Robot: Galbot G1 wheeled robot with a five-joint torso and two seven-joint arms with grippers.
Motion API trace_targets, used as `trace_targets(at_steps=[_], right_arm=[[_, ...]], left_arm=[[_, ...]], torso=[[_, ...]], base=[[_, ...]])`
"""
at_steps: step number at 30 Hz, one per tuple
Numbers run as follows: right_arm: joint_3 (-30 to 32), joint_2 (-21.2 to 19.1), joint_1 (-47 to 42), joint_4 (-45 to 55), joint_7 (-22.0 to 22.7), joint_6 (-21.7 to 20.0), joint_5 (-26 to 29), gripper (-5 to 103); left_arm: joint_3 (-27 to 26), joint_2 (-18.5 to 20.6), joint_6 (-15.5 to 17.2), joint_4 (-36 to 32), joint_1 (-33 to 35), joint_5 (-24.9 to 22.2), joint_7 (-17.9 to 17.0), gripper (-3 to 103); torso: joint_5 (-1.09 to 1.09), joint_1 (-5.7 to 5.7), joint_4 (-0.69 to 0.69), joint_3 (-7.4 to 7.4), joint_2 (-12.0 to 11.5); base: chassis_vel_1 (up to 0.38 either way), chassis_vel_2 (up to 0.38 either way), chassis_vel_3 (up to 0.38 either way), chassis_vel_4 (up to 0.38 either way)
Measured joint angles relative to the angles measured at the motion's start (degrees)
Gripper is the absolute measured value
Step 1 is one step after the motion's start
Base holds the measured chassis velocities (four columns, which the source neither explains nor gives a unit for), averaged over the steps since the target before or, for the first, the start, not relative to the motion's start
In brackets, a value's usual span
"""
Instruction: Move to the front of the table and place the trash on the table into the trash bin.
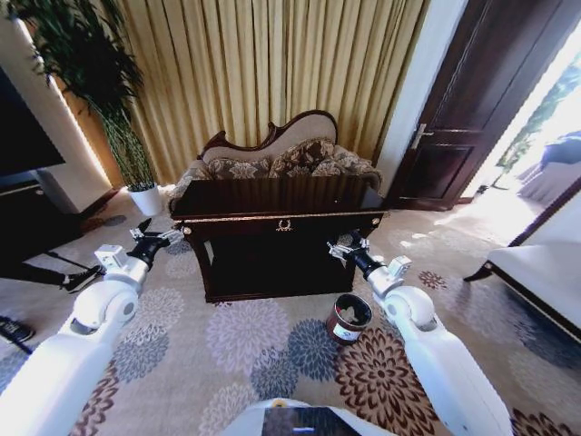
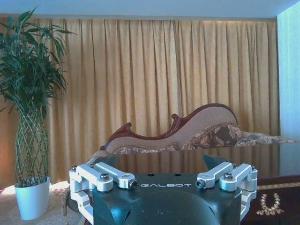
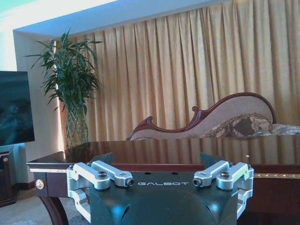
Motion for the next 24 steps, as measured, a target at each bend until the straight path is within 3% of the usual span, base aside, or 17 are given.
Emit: trace_targets(at_steps=[24], right_arm=[[1.5, 0.1, -1.0, 0.3, 0.0, 1.0, -0.1, 100]], left_arm=[[-1.8, 0.1, -0.9, -0.9, 2.3, 0.2, 0.5, 100]], torso=[[0.01, 0.01, -0.01, 0.0, 0.0]], base=[[0.105, -0.108, -0.107, 0.108]])
